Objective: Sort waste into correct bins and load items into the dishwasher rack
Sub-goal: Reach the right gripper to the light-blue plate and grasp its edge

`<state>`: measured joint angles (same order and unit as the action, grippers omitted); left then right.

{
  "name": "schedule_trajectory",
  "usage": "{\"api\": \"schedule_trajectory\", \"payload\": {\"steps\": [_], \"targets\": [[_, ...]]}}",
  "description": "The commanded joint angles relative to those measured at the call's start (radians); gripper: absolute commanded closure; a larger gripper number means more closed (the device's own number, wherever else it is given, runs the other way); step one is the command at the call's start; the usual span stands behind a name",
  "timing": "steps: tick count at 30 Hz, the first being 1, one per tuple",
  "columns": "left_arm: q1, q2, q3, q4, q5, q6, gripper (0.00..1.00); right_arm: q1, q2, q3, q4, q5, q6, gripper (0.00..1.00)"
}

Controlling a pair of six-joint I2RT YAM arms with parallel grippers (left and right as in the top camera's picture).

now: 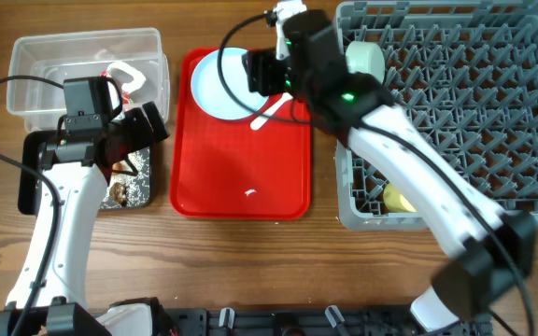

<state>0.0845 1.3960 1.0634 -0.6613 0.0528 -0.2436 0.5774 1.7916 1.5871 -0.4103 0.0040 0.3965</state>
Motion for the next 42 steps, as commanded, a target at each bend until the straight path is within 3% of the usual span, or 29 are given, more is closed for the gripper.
{"api": "schedule_trajectory", "payload": {"steps": [1, 9, 20, 31, 36, 42], "targets": [[0.003, -0.005, 0.008, 0.003, -0.006, 0.012, 0.0, 0.001, 0.157, -0.022, 0.045, 0.075, 0.221, 0.27], [0.003, -0.005, 0.008, 0.003, -0.006, 0.012, 0.0, 0.001, 0.369, -0.023, 0.081, 0.067, 0.396, 0.37], [0.003, -0.005, 0.008, 0.003, -0.006, 0.012, 0.0, 0.001, 0.477, -0.023, 0.153, 0.067, 0.42, 0.54], [0.003, -0.005, 0.008, 0.003, -0.006, 0.012, 0.0, -0.001, 0.497, -0.022, 0.156, 0.031, 0.441, 0.96], [0.003, -0.005, 0.008, 0.003, -0.006, 0.012, 0.0, -0.015, 0.464, -0.022, 0.152, -0.018, 0.37, 0.95], [0.003, -0.005, 0.008, 0.003, -0.006, 0.012, 0.0, -0.051, 0.309, -0.02, 0.097, 0.013, 0.181, 0.96]]}}
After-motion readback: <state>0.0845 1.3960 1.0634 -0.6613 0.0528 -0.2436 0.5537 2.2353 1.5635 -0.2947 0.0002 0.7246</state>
